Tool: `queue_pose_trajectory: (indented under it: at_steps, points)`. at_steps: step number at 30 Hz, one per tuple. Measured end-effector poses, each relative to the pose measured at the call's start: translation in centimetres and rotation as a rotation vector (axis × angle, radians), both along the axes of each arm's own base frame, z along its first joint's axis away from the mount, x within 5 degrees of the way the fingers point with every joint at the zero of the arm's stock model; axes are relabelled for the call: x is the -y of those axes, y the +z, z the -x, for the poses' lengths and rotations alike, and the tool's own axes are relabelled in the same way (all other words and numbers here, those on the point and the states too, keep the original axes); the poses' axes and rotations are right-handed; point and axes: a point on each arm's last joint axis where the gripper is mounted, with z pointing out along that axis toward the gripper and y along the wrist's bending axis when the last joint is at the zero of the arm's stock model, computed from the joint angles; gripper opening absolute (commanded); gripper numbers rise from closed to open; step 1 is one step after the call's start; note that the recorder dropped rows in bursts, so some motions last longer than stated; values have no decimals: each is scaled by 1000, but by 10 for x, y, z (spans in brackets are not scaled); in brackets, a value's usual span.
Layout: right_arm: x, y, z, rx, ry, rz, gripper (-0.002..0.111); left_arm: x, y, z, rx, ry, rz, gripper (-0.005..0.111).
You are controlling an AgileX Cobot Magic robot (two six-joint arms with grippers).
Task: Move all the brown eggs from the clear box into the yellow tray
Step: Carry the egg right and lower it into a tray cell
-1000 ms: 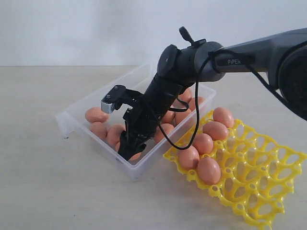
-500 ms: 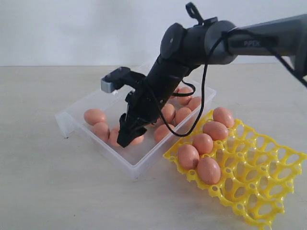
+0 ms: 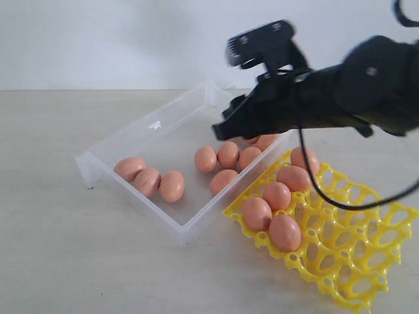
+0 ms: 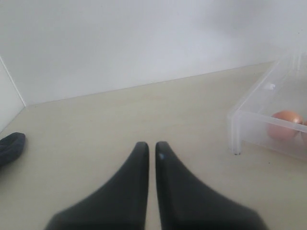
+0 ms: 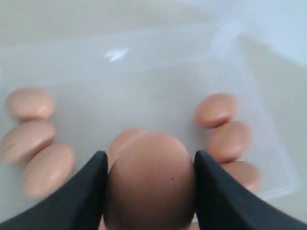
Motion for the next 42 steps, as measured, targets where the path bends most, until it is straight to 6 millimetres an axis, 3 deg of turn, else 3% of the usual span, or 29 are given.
queue_pose_trajectory:
  at_steps: [3,6,9,11,13,18,21,24,30,35,42]
  points:
    - [36,9,24,210,-291,-100,0,0,0,0,0,0,0,4]
    - [78,1,46,336,-702,-332,0,0,0,0,0,0,0,4]
    - [112,-17,60,338,-1019,-652,0,0,0,0,0,0,0,4]
    - [125,-25,58,286,-1061,-834,0,0,0,0,0,0,0,4]
    - [134,-28,50,259,-989,-935,0,0,0,0,0,0,0,4]
    - [161,-23,19,292,-528,-1024,0,0,0,0,0,0,0,4]
    - [169,-24,6,196,-226,-1000,0,0,0,0,0,0,0,4]
    - [173,-33,4,48,-40,-899,0,0,0,0,0,0,0,4]
    - [161,-52,18,-150,229,-668,0,0,0,0,0,0,0,4]
    - [142,-58,23,-155,397,-510,0,0,0,0,0,0,0,4]
    - [115,-83,23,-216,527,-210,0,0,0,0,0,0,0,4]
